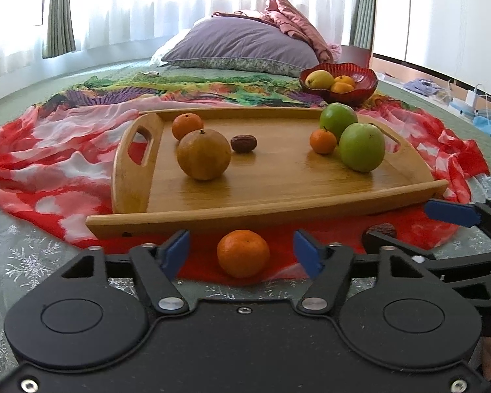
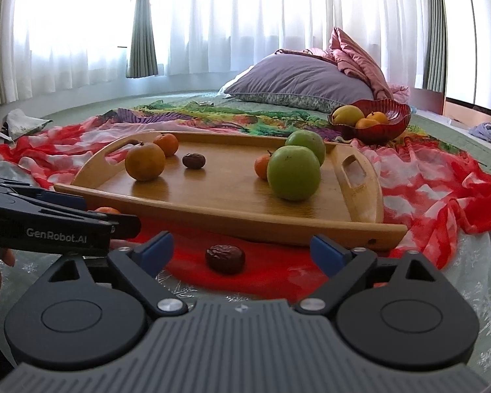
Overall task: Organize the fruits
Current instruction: 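Withdraw both tools from the tray toward the fruits on the floor, then grasp a small orange with the left tool while the right tool grasps a brown date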
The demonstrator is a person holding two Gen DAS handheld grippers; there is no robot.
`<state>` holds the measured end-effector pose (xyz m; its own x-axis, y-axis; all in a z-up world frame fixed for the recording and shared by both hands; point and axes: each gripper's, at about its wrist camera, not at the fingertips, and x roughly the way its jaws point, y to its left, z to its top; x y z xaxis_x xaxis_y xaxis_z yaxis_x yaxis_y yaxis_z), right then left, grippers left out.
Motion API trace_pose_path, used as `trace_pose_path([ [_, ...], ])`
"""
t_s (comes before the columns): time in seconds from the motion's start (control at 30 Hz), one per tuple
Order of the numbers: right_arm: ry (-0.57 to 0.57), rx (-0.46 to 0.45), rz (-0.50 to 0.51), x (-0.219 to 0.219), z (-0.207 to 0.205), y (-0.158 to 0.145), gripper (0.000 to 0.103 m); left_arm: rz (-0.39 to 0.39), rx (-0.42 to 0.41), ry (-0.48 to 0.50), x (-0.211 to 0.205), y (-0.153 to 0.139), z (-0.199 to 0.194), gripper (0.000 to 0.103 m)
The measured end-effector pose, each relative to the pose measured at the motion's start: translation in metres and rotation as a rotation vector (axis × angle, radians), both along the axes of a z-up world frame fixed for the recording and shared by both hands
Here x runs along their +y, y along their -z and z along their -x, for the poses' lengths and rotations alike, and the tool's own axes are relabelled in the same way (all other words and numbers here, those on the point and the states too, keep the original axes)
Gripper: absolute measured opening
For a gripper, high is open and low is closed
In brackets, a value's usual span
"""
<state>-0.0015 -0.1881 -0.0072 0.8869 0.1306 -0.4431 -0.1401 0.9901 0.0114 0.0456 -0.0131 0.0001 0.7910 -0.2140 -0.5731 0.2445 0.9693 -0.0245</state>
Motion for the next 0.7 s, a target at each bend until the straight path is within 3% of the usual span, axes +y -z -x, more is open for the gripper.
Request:
trace_pose_path([
  [0.27, -0.010, 0.018, 0.006, 0.010, 0.001, 0.002, 0.073, -0.022, 0.002, 0.012, -0.006, 0.003, 0.002, 0.049],
  [0.5, 0.011, 0.041, 0.020, 0.019, -0.003, 0.005, 0.051, -0.021, 0.013, 0.006, -0.007, 0.007, 0.002, 0.047],
  [0.7, 0.008, 0.057, 0.027, 0.022, -0.004, 0.007, 0.046, -0.011, 0.018, -0.004, -0.006, 0.008, 0.000, 0.047],
])
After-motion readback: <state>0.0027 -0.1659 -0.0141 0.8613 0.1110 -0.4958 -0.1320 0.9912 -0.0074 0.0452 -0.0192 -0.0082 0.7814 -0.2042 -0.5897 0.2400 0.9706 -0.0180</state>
